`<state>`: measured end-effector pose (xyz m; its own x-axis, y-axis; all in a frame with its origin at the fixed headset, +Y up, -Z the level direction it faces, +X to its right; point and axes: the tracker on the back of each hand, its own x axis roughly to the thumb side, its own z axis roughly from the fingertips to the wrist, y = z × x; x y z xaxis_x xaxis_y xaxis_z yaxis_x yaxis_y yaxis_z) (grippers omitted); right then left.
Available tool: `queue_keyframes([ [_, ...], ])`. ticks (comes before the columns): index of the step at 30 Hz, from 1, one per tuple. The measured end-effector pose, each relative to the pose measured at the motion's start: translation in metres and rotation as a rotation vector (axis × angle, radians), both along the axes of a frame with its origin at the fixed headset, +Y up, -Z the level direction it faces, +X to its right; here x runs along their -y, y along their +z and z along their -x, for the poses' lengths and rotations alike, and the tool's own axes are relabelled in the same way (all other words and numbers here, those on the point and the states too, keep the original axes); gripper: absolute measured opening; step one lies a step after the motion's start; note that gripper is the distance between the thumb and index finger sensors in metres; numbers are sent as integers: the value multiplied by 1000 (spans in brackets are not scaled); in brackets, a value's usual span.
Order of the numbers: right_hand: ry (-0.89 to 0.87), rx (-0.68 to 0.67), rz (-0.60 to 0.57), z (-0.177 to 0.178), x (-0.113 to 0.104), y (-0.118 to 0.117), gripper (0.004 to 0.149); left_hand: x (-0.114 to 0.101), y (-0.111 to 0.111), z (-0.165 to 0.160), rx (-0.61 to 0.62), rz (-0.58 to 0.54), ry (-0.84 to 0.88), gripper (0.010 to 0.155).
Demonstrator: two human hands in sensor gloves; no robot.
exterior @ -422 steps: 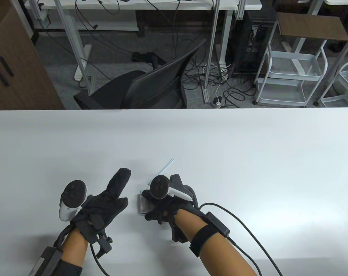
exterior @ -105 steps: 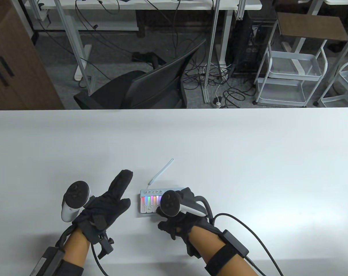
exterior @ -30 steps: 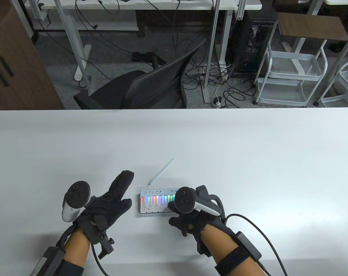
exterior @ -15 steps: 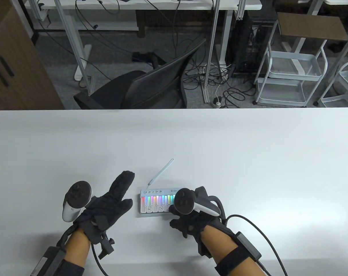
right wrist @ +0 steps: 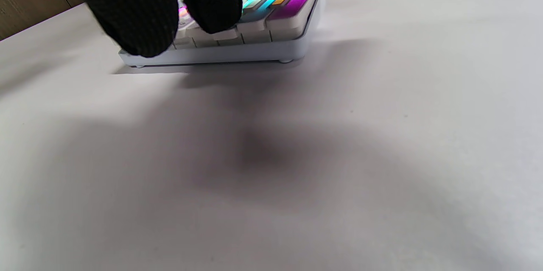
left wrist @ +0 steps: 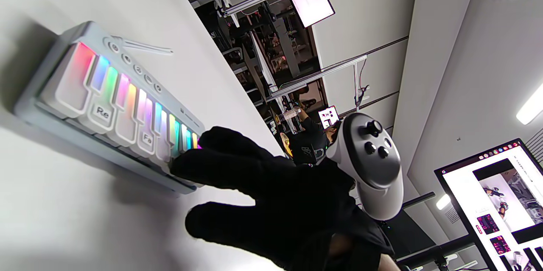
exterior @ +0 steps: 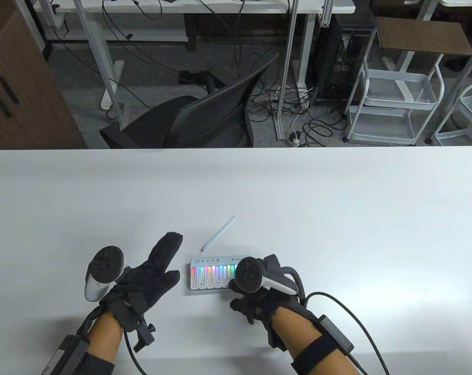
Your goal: Press Re-Fa-La on toy piano
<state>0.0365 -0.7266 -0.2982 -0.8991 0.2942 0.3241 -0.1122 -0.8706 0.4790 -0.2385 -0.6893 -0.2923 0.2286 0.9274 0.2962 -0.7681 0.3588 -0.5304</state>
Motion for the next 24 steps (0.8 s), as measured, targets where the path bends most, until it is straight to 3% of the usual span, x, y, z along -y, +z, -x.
queue_keyframes([
  [24,-69,-5,-44,23,-23,-17,71,-2,0,3,-10,-8,18,91],
])
